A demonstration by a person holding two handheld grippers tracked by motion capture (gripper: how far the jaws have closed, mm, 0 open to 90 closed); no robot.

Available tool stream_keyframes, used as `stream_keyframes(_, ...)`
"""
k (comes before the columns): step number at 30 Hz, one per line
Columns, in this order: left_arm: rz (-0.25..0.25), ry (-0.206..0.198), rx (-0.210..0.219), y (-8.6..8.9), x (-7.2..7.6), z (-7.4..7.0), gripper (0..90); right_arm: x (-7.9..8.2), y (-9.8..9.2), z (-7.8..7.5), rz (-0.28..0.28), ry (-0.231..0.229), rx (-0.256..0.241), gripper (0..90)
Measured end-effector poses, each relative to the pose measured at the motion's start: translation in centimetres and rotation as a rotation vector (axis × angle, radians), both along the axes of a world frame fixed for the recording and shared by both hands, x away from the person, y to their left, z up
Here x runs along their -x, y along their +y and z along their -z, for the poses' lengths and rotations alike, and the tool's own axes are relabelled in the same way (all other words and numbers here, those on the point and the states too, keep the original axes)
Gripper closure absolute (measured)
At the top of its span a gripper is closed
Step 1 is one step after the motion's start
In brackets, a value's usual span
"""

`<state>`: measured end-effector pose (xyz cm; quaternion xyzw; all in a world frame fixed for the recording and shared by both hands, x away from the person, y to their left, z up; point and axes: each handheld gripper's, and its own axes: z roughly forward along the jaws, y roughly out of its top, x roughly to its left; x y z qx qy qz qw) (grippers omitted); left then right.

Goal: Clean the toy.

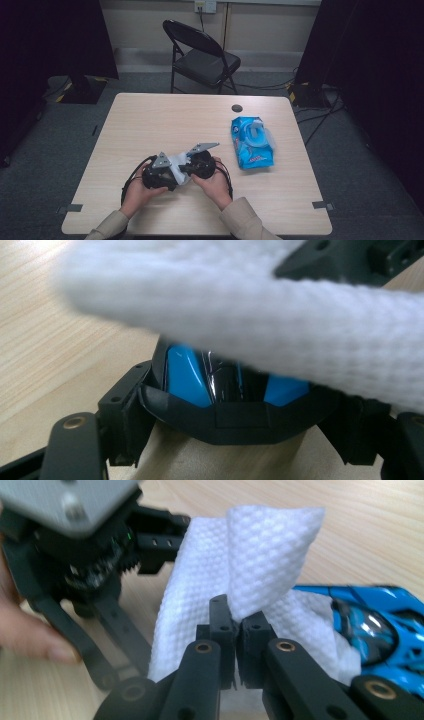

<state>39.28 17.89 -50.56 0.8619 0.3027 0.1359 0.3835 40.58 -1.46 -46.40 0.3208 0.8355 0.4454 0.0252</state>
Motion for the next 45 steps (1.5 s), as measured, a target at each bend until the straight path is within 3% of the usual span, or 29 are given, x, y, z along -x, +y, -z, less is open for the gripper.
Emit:
stream_keyframes(4, 0.001, 0.001, -0.001, 0.0, 0.0, 0.0, 23.8, -0.1, 1.2, 0.7, -0.038, 0.019, 0.03, 87.6)
stream_keyframes(7, 0.002, 0.0, -0.001, 0.0, 0.0, 0.0, 23.8, 0.1, 2.0, 1.3, -0.053, 0.001, 0.056, 87.7)
stream_keyframes(15, 0.003, 0.001, 0.002, 0.0, 0.0, 0.0, 24.0, -0.2, 1.7, 1.2, -0.046, -0.006, 0.072, 87.9)
stream_keyframes(29, 0.004, 0.008, 0.01, -0.1, 0.0, 0.0, 24.1, -1.0, 0.0, 1.2, -0.014, 0.01, 0.058, 88.3)
stream_keyframes(39, 0.003, 0.009, 0.01, -0.1, 0.0, 0.0, 24.1, -1.8, -2.1, 1.0, 0.057, 0.017, 0.06, 88.4)
stream_keyframes(42, 0.003, 0.008, 0.009, -0.1, 0.0, 0.0, 24.1, -2.3, -3.0, 1.0, 0.093, 0.007, 0.095, 88.4)
stream_keyframes(45, 0.003, 0.009, 0.009, -0.1, 0.0, 0.0, 24.1, -2.8, -3.7, 1.3, 0.114, 0.014, 0.083, 88.4)
